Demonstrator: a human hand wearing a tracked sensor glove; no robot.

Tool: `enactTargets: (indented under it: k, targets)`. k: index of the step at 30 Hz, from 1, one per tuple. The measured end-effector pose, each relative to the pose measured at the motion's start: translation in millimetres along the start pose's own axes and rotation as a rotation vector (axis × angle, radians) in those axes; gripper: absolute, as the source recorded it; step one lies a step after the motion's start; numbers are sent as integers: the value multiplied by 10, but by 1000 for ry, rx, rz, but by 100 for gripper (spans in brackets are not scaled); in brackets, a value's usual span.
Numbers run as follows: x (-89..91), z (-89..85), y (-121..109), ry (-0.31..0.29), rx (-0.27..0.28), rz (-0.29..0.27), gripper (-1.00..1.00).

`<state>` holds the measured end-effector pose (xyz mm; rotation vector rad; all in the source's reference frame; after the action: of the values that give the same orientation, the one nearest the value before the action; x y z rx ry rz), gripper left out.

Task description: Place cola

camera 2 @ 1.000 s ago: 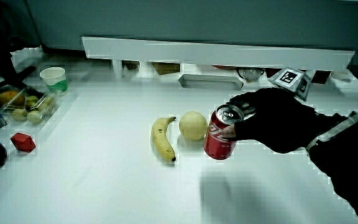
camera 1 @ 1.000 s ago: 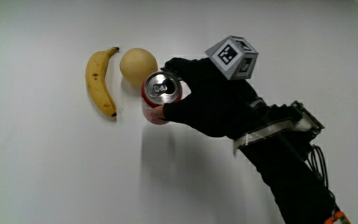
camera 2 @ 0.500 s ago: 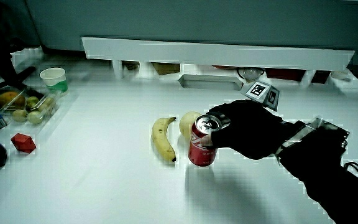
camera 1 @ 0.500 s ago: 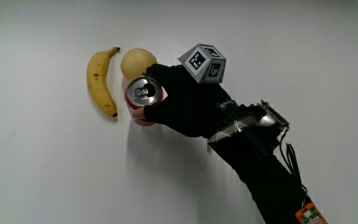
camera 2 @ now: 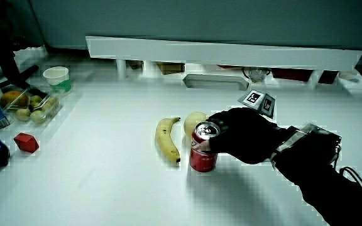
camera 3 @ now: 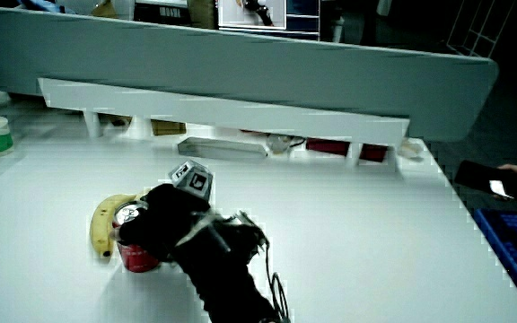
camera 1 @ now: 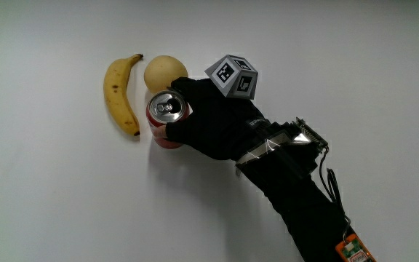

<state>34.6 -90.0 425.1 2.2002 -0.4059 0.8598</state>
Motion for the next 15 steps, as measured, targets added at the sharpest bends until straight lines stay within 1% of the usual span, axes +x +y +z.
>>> enactTargets:
  k: [1,2,3,4,5,6,8,9,10,13,14,15]
  targets:
    - [-8,3,5,-2,-21,0,0]
    - [-3,1,8,-6,-16,-3,0]
    - [21,-9,19,-13,-12,-18,0]
    - [15,-4,3,18,-19,-12,0]
    - [55,-17,20,28,-16,-19,-5]
    - [44,-7,3,42,-11,-15,-11]
    - [70,-25,20,49,-21,-20,-21]
    - [53,-22,7,50,-18,-8,-26]
    - [71,-30,21,51,-36,-18,-32]
    - [110,-30,11,98,-29,-12,-47]
    - [118,-28,8,97,-30,-14,-53]
    - [108,-16,-8,97,-34,-5,-58]
